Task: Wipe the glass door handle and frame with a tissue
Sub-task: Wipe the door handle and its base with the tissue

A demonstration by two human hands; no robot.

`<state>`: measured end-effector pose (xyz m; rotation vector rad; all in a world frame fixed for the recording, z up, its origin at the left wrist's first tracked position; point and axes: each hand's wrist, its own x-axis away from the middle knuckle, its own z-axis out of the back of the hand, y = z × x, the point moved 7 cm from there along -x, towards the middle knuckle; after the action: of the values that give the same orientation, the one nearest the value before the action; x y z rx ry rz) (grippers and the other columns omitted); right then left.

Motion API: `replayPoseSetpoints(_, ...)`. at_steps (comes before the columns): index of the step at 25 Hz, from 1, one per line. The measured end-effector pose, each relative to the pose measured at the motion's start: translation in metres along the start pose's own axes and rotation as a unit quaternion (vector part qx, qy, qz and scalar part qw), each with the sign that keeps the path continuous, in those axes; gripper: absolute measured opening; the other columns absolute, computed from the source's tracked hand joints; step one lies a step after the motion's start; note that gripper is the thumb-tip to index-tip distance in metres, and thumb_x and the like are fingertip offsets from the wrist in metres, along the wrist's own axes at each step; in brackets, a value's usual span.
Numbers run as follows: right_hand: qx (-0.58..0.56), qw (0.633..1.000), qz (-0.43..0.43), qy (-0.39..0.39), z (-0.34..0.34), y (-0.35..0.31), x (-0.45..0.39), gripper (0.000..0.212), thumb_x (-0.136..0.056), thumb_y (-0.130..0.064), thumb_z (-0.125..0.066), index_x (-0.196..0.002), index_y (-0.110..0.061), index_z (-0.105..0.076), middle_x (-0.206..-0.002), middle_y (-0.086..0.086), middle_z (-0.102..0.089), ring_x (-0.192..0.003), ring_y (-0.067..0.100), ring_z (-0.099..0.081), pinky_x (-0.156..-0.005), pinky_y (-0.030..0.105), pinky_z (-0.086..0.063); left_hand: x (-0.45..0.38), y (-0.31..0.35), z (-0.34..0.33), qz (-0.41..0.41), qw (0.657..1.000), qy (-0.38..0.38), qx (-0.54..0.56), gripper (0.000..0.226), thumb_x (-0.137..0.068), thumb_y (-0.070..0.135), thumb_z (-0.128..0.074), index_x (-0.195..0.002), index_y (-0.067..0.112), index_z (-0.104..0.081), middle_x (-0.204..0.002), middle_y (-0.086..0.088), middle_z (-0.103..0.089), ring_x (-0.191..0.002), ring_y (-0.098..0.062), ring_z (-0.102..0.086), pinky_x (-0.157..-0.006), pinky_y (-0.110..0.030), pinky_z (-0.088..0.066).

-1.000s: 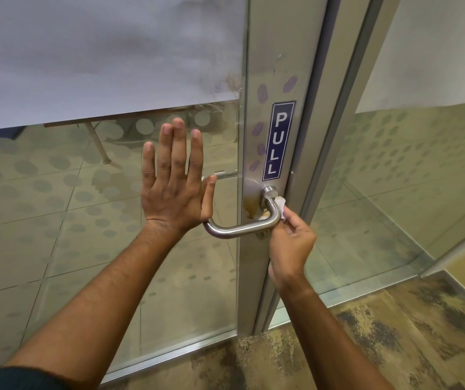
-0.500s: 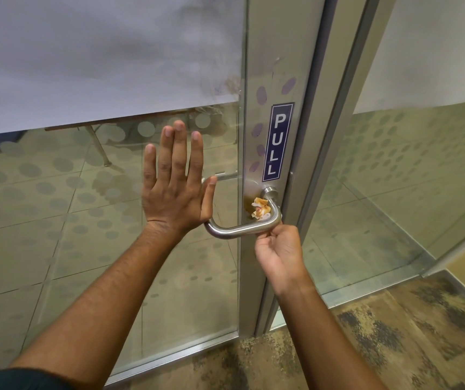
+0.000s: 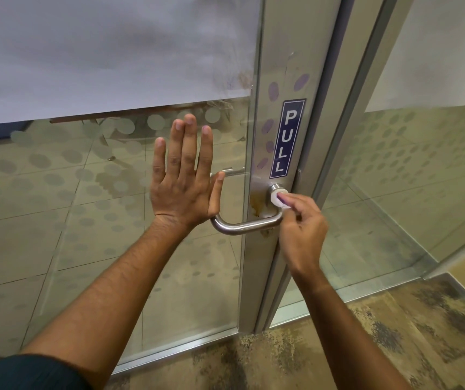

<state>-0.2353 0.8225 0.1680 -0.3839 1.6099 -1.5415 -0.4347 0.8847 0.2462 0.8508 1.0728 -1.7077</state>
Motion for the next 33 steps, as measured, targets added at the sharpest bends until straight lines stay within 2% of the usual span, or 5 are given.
replayPoseSetpoints(4,0.222,0.957,0.158,-0.103,-0.015,-0.028,0.003,0.028,-0.086,-0.021,-0.055,-0.101,-0.010,-0.077,-0.104,0.000,-0.062,-0.098,0.013,-0.054,-0.080,0.024,-0.049,0.000,0.000,0.000,-0.002,1.000,0.003,0.002,0.076,-0.098,0.046,-0.039,-0.156,0.004,-0.013,-0.157,-0.021,-0.014,-0.148,-0.031,-0.002,-0.124,-0.043,0.009)
replayPoseSetpoints(14,0.250,0.925,0.241,-0.158,-0.024,-0.057,0.006,0.033,-0.087,0.001,-0.068,-0.120,-0.004,-0.069,-0.119,0.011,-0.071,-0.112,0.023,-0.067,-0.104,0.033,-0.047,0.000,-0.001,0.001,-0.001,1.000,0.009,0.008,0.075,-0.098,0.047,-0.039,-0.155,0.003,-0.017,-0.156,-0.022,-0.014,-0.148,-0.032,-0.002,-0.124,-0.043,0.008)
replayPoseSetpoints(21,0.356,0.874,0.230,-0.239,-0.041,-0.058,-0.006,0.024,-0.090,-0.011,-0.056,-0.098,-0.019,-0.077,-0.091,0.003,-0.075,-0.084,0.020,-0.067,-0.080,0.035,-0.057,0.000,-0.001,0.000,0.003,1.000,0.009,0.010,0.076,-0.097,0.047,-0.040,-0.155,0.003,-0.017,-0.156,-0.022,-0.014,-0.151,-0.031,0.002,-0.125,-0.042,0.011)
replayPoseSetpoints(25,0.129,0.968,0.199,-0.082,0.001,-0.049,-0.004,0.025,-0.086,0.001,-0.067,-0.108,-0.009,-0.075,-0.103,0.002,-0.076,-0.093,0.010,-0.069,-0.088,0.021,-0.055,-0.001,-0.002,0.001,0.008,1.000,0.009,0.015,0.075,-0.098,0.046,-0.039,-0.155,0.004,-0.018,-0.156,-0.021,-0.014,-0.152,-0.023,0.022,-0.124,-0.042,0.009)
replayPoseSetpoints(33,0.174,0.953,0.248,-0.021,0.011,-0.015,0.039,0.036,-0.079,0.018,-0.066,-0.113,0.006,-0.069,-0.109,0.021,-0.070,-0.099,0.032,-0.067,-0.089,0.028,-0.052,-0.003,-0.003,0.005,0.020,0.999,0.004,0.047,0.073,-0.098,0.045,-0.040,-0.154,0.003,-0.019,-0.155,-0.022,-0.013,-0.150,-0.019,0.026,-0.124,-0.040,0.012)
